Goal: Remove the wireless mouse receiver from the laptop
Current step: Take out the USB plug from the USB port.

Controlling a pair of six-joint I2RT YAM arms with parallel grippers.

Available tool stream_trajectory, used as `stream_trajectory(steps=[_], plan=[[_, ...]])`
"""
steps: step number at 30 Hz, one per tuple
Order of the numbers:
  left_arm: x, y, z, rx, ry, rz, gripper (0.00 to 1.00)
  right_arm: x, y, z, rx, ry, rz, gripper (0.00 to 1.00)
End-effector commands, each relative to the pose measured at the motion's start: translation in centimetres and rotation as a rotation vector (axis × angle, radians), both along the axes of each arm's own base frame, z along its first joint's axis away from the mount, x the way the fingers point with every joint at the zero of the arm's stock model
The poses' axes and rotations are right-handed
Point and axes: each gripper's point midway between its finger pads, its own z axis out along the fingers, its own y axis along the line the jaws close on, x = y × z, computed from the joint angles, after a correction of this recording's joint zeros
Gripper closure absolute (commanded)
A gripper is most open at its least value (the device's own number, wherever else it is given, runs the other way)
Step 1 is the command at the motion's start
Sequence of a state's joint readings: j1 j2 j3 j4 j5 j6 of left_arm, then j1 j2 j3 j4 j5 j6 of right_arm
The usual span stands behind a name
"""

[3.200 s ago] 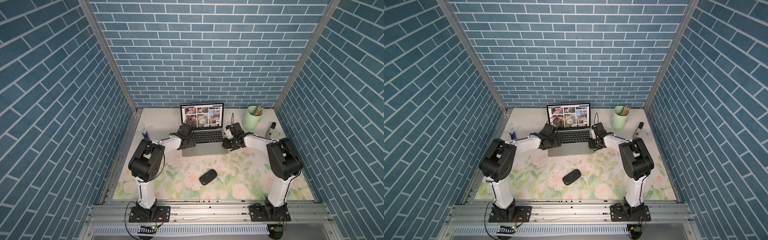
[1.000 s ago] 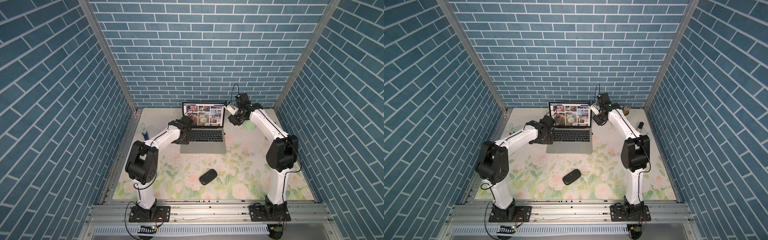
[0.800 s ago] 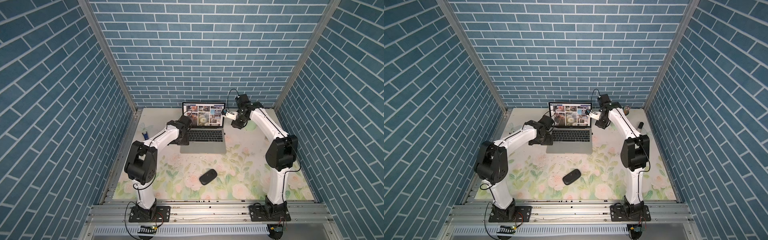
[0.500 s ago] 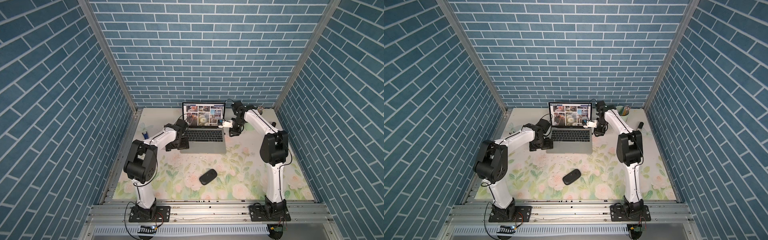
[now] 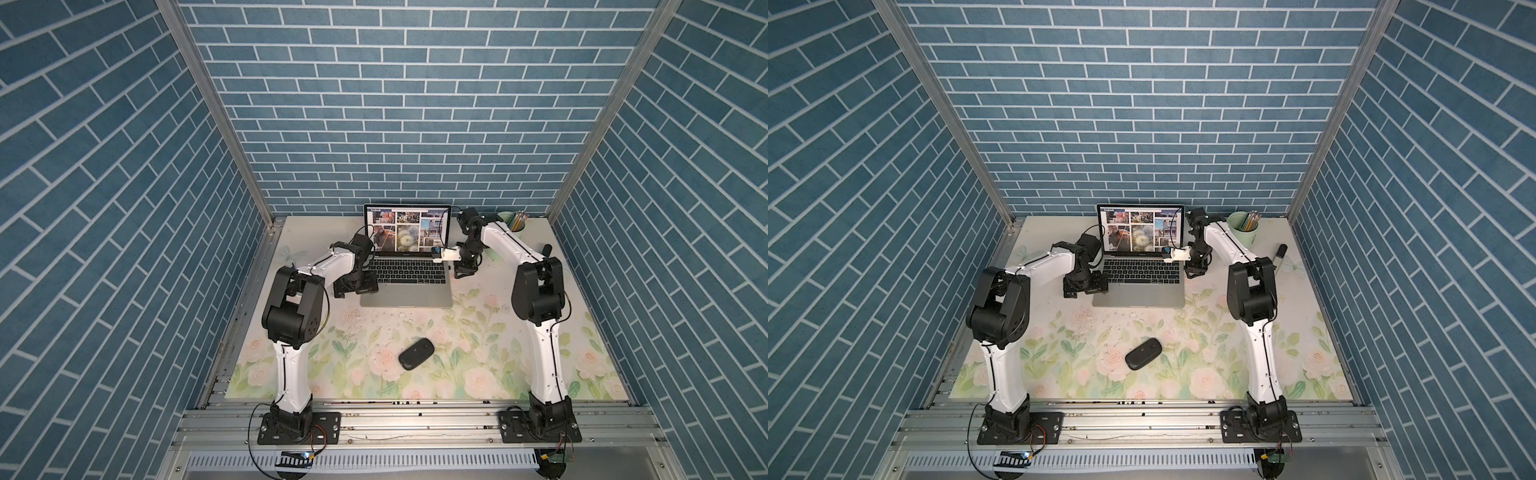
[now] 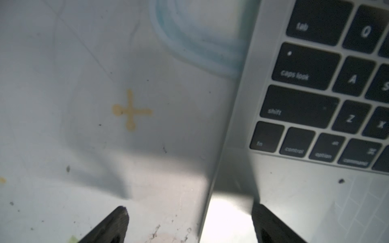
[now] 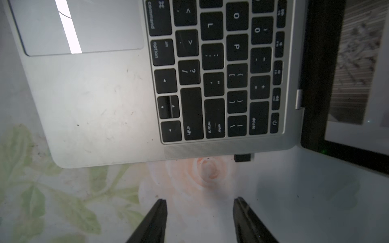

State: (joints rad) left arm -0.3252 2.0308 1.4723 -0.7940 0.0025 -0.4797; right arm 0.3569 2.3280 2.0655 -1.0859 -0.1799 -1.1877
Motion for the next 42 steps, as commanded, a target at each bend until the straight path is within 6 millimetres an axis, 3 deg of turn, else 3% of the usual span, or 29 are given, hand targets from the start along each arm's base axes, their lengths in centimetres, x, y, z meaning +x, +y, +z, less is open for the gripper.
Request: stream_trajectory(steps=[1,16,25,35,42], plan=[[-1.2,1.5,-1.6,0.071,0.075,-0.006,0.04,-0.2,0.1,-1.3,0.006,0.028,0.048,0.46],[-2.4,2.9,-2.3,0.147,0.108,-0.010,0.04,2.9,0.3,-3.5,-0.004,-0.062,0.060,0.49],[-2.8,3.1,-2.6,0.154,0.117,-0.011,0.04,4.9,0.8,-3.1,0.004,-0.141,0.064,0.48],[-2.7,3.1,-2.5,0.156,0.117,-0.014,0.05,1.3,1.8,-5.3,0.001,0.007,0.124,0.51],[-2.7,3.3,-2.5,0.164,0.117,-0.016,0.05,0.9,2.0,-6.1,-0.014,0.024,0.131,0.53]])
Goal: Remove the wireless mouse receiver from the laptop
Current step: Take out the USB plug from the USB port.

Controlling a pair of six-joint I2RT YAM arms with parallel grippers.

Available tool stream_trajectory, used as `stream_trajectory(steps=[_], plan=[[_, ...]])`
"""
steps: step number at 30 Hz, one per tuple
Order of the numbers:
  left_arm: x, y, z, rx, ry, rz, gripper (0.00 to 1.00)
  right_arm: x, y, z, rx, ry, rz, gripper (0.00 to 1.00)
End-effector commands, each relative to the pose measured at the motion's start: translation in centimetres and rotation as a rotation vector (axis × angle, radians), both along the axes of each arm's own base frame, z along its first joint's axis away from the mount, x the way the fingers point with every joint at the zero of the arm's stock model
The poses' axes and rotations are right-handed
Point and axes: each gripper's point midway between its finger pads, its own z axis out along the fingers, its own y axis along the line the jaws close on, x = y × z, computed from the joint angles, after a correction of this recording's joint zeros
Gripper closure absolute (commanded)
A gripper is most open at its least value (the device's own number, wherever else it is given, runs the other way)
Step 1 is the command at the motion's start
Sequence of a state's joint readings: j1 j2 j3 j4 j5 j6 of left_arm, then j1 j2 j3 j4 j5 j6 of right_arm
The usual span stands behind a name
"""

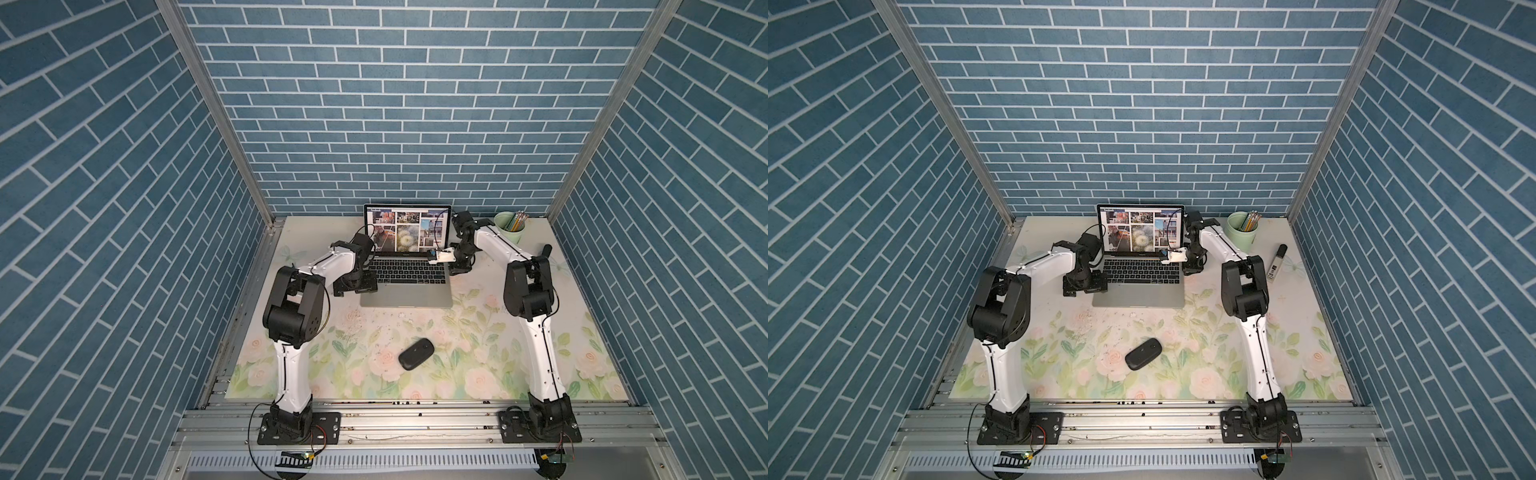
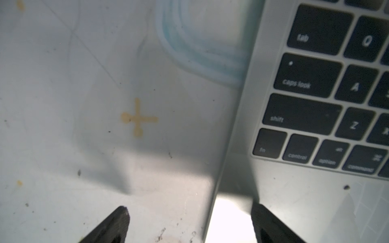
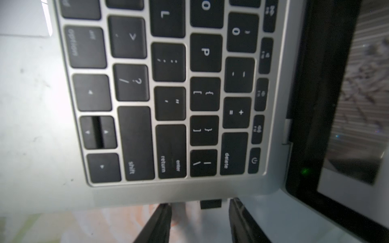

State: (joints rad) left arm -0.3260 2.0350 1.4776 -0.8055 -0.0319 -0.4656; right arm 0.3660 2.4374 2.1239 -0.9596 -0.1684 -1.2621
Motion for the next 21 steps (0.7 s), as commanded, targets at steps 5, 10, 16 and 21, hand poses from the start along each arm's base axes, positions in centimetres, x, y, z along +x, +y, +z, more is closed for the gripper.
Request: stream_trajectory(steps=[5,10,16,21], plan=[[-2.8,2.7,-2.8,0.128,0.123,-0.003,0.05,-2.8,0.4,-3.8,-0.048,0.128,0.054,0.54],[-2.9,2.8,-2.7,0.127,0.121,-0.003,0.05,-3.5,-0.1,-5.1,-0.108,0.152,0.053,0.55],[-3.1,2.8,-2.9,0.128,0.126,-0.007,0.04,-3.8,0.3,-6.0,-0.112,0.170,0.047,0.58],[-3.1,2.8,-3.0,0.132,0.128,-0.013,0.05,-3.6,1.3,-6.3,-0.091,0.163,0.052,0.65]])
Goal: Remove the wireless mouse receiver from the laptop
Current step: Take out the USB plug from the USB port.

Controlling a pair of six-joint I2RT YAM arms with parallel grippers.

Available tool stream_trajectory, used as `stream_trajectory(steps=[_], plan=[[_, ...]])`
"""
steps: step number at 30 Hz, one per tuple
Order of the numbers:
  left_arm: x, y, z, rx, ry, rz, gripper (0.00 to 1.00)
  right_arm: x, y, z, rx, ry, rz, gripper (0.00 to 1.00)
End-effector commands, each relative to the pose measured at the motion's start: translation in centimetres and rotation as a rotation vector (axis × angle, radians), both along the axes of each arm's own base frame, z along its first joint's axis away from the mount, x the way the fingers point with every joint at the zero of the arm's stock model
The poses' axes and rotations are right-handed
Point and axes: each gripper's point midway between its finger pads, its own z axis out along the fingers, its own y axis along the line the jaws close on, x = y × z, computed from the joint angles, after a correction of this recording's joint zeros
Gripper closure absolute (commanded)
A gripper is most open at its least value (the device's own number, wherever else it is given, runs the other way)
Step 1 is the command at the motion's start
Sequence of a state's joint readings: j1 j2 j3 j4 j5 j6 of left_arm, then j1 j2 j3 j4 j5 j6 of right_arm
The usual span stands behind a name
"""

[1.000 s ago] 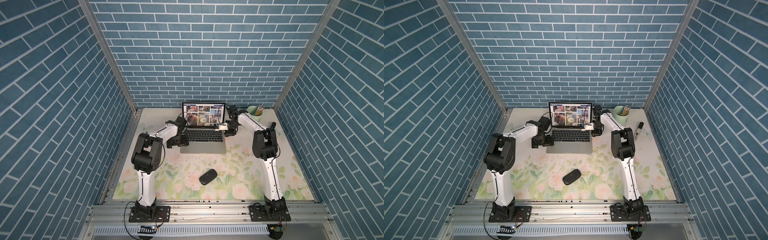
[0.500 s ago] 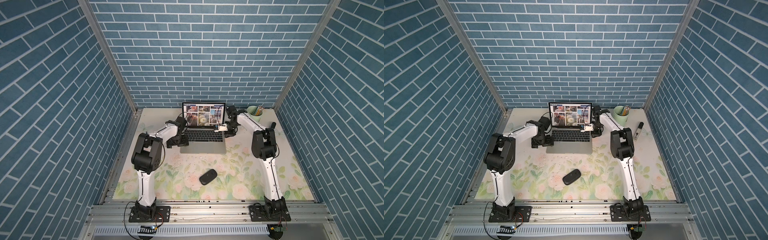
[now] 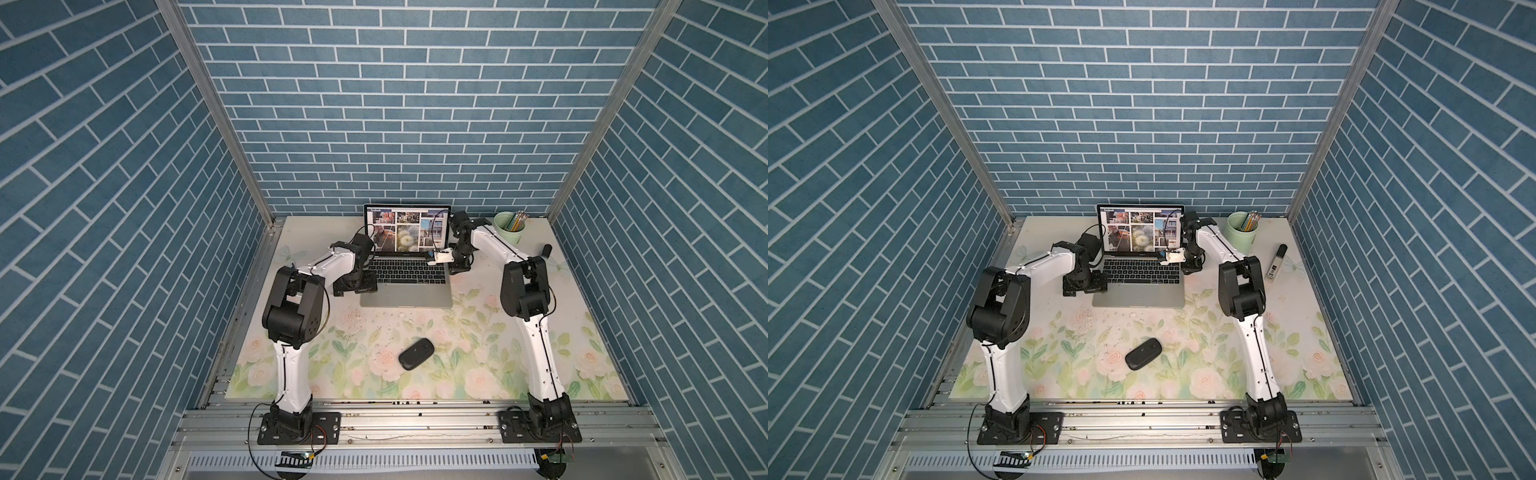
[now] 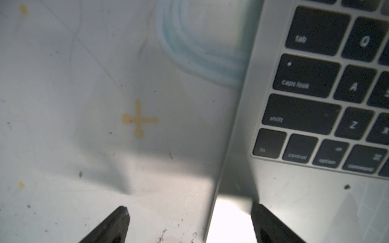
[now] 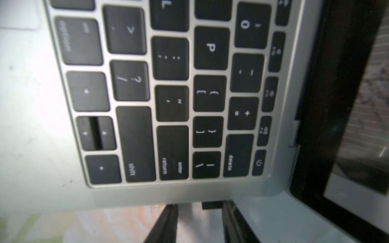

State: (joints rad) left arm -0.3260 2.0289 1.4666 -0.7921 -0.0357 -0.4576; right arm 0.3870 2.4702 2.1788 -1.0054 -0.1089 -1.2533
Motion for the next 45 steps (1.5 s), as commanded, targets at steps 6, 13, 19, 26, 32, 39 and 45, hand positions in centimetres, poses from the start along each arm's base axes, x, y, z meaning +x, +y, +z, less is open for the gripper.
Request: stream_trajectory(steps=[6,13,19,26,32,39,45], plan=[[-3.2,2.8,-3.2,0.134,0.140,-0.006,0.05,-3.3,2.5,-6.0,0.005,0.153,0.048,0.67],[-3.3,2.9,-3.4,0.136,0.143,-0.005,0.05,-3.4,3.8,-6.0,0.033,0.153,0.062,0.72],[-3.3,2.9,-3.3,0.136,0.142,-0.005,0.05,-3.6,4.4,-6.2,0.039,0.155,0.065,0.82],[-3.2,2.8,-3.4,0.132,0.141,-0.005,0.05,-3.6,4.5,-6.1,0.043,0.155,0.067,0.96],[-3.2,2.8,-3.4,0.133,0.142,-0.004,0.05,-3.6,4.5,-6.0,0.040,0.150,0.063,1.00],[-3.1,2.8,-3.2,0.134,0.134,-0.005,0.05,-3.8,3.8,-5.6,0.017,0.143,0.053,1.00],[-2.7,2.8,-2.5,0.129,0.108,-0.002,0.05,-4.1,1.5,-4.4,-0.013,0.134,0.024,1.00]])
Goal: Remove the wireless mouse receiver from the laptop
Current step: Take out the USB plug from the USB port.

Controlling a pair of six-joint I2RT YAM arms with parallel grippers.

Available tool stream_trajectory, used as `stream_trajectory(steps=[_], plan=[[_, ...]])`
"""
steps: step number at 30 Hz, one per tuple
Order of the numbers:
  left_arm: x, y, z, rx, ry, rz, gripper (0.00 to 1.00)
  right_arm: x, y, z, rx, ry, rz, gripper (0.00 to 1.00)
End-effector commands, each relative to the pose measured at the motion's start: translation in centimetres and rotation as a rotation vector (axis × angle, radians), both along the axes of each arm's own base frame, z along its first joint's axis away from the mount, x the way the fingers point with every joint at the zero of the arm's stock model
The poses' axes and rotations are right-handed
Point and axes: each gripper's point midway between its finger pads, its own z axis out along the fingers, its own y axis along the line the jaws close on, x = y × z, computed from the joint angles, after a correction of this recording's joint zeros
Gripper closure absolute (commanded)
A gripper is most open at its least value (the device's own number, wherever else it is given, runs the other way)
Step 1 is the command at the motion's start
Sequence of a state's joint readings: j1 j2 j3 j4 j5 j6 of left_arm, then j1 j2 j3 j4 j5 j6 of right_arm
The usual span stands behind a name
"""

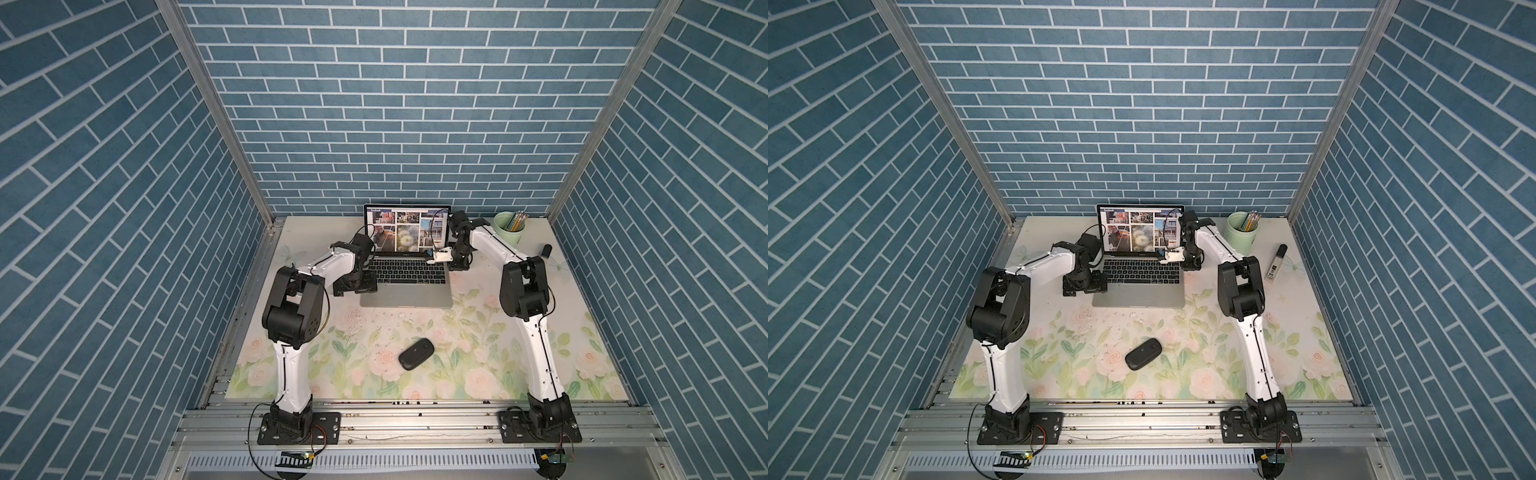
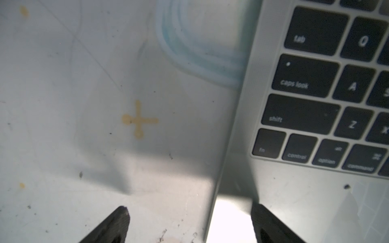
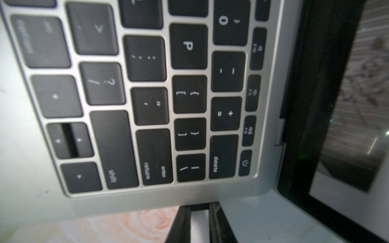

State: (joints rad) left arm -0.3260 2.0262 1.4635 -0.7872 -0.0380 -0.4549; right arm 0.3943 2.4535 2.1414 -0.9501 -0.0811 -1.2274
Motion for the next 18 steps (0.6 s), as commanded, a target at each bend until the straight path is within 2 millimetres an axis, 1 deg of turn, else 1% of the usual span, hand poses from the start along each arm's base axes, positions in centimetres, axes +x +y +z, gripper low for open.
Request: stream_trajectory(steps=[1,8,11,13,15,18], plan=[[-2.7,2.8,-2.5,0.128,0.110,0.001,0.05,-4.8,0.8,-4.1,-0.011,0.172,0.040,1.00],[-2.4,2.7,-2.0,0.123,0.090,-0.002,0.05,-6.0,-3.5,-3.3,-0.055,0.161,-0.019,1.00],[-2.2,2.7,-1.7,0.125,0.080,-0.001,0.05,-6.2,-4.9,-3.2,-0.062,0.159,-0.044,1.00],[-2.1,2.7,-1.7,0.126,0.078,0.000,0.05,-6.0,-6.0,-3.2,-0.088,0.148,-0.063,1.00],[-2.0,2.6,-1.7,0.125,0.080,0.000,0.05,-5.8,-6.2,-3.1,-0.092,0.143,-0.065,1.00],[-2.0,2.5,-1.8,0.119,0.079,0.003,0.05,-5.5,-5.7,-3.1,-0.068,0.141,-0.067,1.00]])
